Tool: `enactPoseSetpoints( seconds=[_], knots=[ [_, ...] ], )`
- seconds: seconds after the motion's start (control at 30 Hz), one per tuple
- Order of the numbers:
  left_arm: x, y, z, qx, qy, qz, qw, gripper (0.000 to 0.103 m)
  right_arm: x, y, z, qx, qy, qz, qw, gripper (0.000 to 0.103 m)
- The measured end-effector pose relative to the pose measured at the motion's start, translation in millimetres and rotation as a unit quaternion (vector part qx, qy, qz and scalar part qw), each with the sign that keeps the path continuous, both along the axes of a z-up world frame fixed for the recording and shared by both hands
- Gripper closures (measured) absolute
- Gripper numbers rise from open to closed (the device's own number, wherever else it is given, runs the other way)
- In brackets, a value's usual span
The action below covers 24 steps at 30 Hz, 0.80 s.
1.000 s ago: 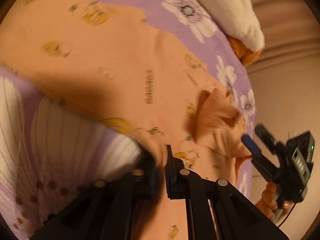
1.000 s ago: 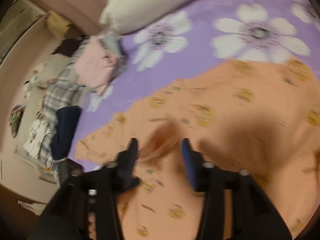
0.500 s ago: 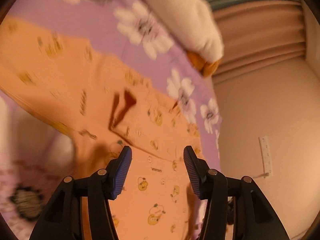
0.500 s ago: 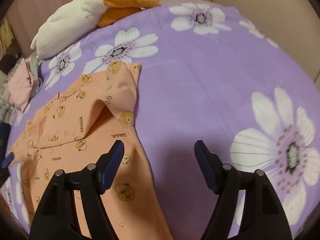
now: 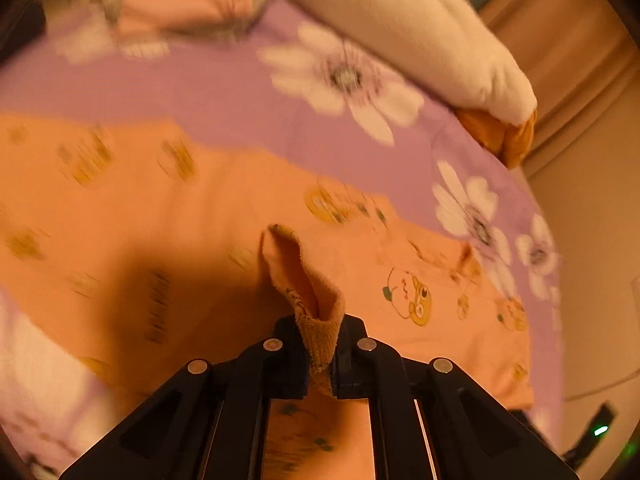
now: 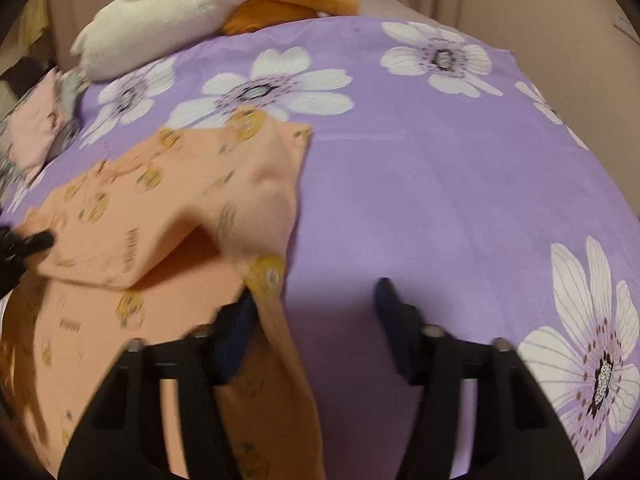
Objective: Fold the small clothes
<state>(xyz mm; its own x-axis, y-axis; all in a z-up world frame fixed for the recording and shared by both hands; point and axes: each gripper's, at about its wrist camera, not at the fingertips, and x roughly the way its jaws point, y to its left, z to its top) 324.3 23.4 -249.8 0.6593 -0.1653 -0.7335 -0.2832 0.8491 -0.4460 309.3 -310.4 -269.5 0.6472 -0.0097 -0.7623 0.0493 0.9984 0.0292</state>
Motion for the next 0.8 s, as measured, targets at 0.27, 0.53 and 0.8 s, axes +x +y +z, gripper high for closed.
enactPoseSetpoints(
  seconds=[0.27,0.53,0.8],
  knots=[
    [-8.4,27.5,-14.3,-0.008,0.028,-0.007,0.9996,0.095,1.0,-13.2,-5.4,0.07,-0.001,-0.046,0.997,0.081],
    [-45.3,37.7,40.1,0.08,0.017,0.015,0.9965,0.071,-13.4,-22.5,12.4,0.151,0.024,-0.052,0.987,0.075],
    [-13.2,18.2,-7.1,0.08,0.053,-0.049,0.9942,0.068,4.9,-14.0,-7.0,0.191,0.044,-0.046,0.98,0.086]
  ],
)
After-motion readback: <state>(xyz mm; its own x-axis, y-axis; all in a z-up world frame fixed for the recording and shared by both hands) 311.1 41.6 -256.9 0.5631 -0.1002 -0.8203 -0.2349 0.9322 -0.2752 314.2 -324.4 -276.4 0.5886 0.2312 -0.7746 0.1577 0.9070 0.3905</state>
